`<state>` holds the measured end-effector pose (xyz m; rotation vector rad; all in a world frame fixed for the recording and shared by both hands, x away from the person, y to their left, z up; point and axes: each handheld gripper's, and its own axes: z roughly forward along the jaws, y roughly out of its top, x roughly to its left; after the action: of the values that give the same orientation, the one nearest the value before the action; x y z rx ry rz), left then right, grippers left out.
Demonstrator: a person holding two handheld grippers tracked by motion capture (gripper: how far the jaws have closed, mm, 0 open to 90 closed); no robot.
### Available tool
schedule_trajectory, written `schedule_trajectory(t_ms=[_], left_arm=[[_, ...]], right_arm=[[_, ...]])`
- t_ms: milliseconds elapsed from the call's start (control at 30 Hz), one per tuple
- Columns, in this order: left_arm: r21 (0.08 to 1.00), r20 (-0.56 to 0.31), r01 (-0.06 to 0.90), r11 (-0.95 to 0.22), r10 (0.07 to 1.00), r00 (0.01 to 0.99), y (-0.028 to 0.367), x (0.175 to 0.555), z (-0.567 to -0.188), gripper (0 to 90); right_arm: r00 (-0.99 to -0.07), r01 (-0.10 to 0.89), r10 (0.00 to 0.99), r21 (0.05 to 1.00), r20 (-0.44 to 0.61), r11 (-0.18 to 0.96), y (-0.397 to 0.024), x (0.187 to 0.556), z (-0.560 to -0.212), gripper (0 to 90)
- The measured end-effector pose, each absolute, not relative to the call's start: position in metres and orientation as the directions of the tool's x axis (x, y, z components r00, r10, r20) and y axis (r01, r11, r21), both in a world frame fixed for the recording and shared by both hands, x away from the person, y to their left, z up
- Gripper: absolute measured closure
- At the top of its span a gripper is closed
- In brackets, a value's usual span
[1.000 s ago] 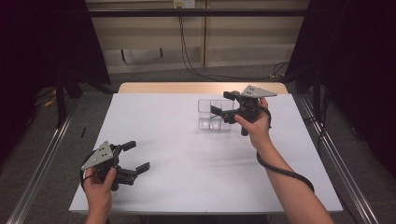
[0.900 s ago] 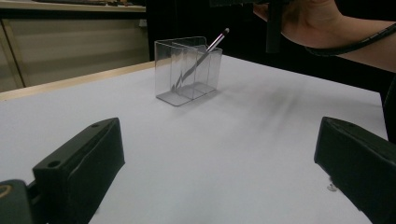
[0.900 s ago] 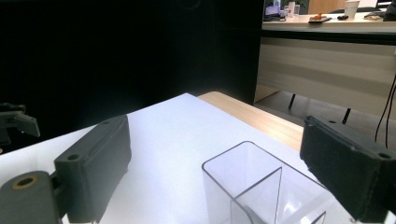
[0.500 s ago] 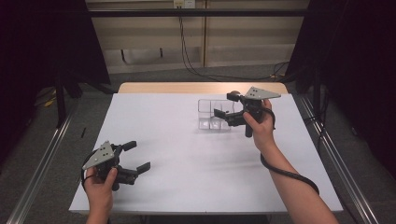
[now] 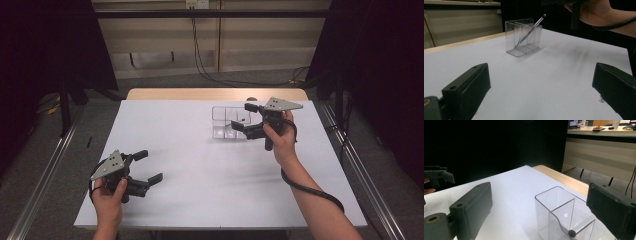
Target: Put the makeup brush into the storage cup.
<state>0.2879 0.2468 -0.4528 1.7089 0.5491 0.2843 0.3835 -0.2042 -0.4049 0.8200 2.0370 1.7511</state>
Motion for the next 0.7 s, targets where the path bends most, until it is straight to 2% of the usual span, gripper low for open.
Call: schedule_trajectory(t_ms=[700], left_arm=[[0.972,-0.103,0.194,-0.133,0.501,0.86,0.242,0.289,-0.45,1.5]], right_arm=[[-0.776,0.205,0.619,0.977,0.121,0.066,-0.225,0.358,-0.407,6.2]])
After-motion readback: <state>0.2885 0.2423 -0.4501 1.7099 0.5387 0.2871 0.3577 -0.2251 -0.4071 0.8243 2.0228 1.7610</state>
